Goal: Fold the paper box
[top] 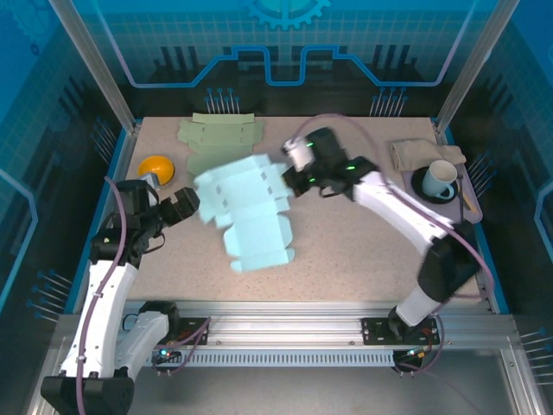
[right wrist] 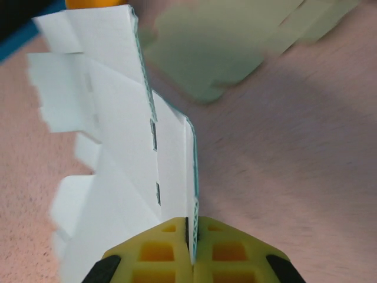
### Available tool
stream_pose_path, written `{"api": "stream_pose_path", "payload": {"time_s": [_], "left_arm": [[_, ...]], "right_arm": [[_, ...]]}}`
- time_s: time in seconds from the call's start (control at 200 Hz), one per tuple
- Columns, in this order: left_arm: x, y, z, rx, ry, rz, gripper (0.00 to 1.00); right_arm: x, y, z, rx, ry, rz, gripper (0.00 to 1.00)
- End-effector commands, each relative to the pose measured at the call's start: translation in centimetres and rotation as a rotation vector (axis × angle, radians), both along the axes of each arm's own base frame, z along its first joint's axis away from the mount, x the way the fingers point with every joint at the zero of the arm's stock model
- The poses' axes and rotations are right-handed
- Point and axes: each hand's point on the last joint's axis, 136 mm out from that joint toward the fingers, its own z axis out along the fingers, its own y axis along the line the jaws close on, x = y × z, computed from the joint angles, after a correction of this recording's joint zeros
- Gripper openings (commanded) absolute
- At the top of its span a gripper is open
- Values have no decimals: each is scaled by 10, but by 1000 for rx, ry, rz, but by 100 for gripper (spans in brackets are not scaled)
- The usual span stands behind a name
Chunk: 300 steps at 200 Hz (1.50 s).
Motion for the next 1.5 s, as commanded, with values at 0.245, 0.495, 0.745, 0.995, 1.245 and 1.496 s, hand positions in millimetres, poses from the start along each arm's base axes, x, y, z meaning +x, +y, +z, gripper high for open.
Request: {"api": "stream_pose_path", "payload": {"time_s": [0.245,0.495,0.745,0.995,1.245,1.496], "left_arm": [[70,-90,57,-62,-273,-358,99],[90,-132,68,8,-570,-673,94],[85,-161,56,-54,-574,-858,81],[67,-178,59,37,-588,-935,9],[66,-166,67,301,-540,-893,0],[54,-167,65,590,-557,-923,0]], "right_arm": [[-44,-108,79,179,-197,-28,0],[-66,-118,86,261,-208,6,0],[-80,-106,90,322,-193,98,0],[-66,-115,88,269,-208,26,2],[-26,-143,129,-41,-517,-44,42],[-43,-60,124,-330,-831,545,40]]}}
